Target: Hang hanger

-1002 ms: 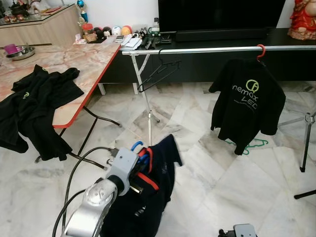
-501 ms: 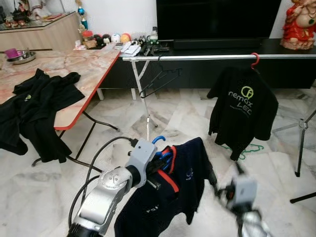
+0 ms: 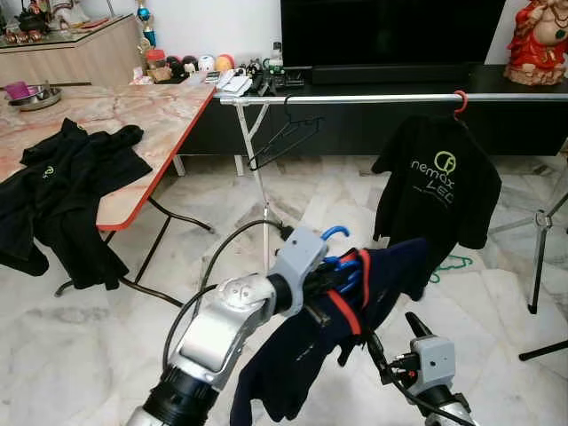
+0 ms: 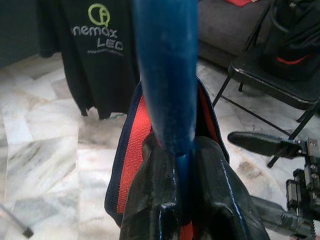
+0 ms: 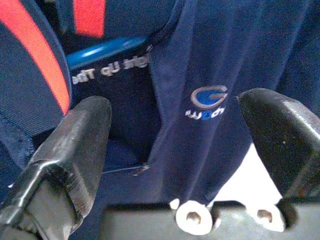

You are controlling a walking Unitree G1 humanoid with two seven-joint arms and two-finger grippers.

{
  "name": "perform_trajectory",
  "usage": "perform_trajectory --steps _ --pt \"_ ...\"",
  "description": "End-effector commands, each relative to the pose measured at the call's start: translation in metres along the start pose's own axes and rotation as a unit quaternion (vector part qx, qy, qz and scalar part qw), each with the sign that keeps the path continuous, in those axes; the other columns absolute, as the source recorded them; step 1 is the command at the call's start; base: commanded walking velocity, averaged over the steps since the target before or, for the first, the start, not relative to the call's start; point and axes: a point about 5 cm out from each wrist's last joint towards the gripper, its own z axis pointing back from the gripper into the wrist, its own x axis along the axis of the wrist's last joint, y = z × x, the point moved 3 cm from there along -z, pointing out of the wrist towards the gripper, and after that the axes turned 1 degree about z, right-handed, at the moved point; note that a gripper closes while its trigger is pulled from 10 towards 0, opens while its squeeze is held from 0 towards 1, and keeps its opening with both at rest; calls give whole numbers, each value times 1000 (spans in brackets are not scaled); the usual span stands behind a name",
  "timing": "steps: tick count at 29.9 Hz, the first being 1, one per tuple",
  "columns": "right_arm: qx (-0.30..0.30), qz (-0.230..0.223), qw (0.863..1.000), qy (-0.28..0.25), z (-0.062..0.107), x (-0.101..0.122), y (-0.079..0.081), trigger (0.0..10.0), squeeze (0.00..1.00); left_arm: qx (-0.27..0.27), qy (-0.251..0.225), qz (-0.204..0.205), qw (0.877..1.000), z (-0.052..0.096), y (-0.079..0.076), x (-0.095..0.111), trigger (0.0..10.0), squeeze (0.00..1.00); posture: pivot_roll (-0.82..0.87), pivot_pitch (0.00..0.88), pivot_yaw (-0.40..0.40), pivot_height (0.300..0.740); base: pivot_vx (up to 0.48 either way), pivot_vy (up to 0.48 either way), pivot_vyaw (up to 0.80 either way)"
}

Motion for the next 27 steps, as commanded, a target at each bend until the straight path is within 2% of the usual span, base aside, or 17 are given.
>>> perform_trajectory --steps 1,7,15,22,27 --pt "-5 -4 1000 16 3 -7 1 10000 0 -13 -21 -5 1000 -2 -3 12 10000 0 6 76 31 740 0 0 0" --pt "-44 6 999 13 1 -5 -7 10000 0 -33 -27 -1 999 -2 -10 14 10000 0 7 82 31 740 0 0 0" --pt "-49 -1 999 12 -8 -2 -5 10000 0 -50 -40 4 998 -3 -18 22 10000 0 11 79 29 740 0 0 0" --pt "-37 0 999 14 -19 2 -2 10000 0 -80 -49 5 996 -3 -31 25 10000 0 13 72 31 740 0 0 0" --pt "-71 18 997 16 -24 7 -14 10000 0 -95 -49 3 994 -1 -37 25 10000 0 18 65 29 740 0 0 0"
